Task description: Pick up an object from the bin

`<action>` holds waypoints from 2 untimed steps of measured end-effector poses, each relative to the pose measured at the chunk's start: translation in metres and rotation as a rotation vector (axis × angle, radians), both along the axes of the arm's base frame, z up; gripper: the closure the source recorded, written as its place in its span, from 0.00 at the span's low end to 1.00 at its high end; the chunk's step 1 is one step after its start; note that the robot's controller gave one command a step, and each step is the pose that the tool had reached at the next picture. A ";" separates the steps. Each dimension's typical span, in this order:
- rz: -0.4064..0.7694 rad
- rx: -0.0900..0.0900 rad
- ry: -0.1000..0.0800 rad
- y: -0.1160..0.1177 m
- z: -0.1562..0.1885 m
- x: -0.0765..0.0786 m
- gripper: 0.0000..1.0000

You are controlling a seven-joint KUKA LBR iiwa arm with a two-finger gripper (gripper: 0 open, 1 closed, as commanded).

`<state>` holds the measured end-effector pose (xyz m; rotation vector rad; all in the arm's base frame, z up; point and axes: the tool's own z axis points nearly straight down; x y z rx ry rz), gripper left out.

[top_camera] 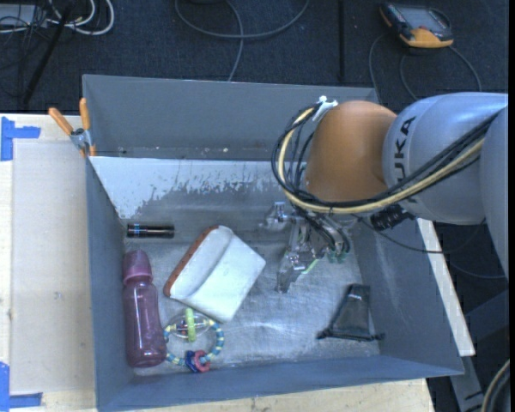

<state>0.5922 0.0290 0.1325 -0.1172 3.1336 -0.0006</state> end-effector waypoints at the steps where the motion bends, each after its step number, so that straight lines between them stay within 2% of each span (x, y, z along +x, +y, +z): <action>1: 0.050 0.006 0.008 -0.006 -0.023 0.001 0.00; 2: 0.125 -0.004 0.011 -0.035 -0.010 -0.009 0.00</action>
Offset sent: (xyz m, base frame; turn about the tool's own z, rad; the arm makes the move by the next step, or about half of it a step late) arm -0.0305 0.0235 0.0248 -0.3229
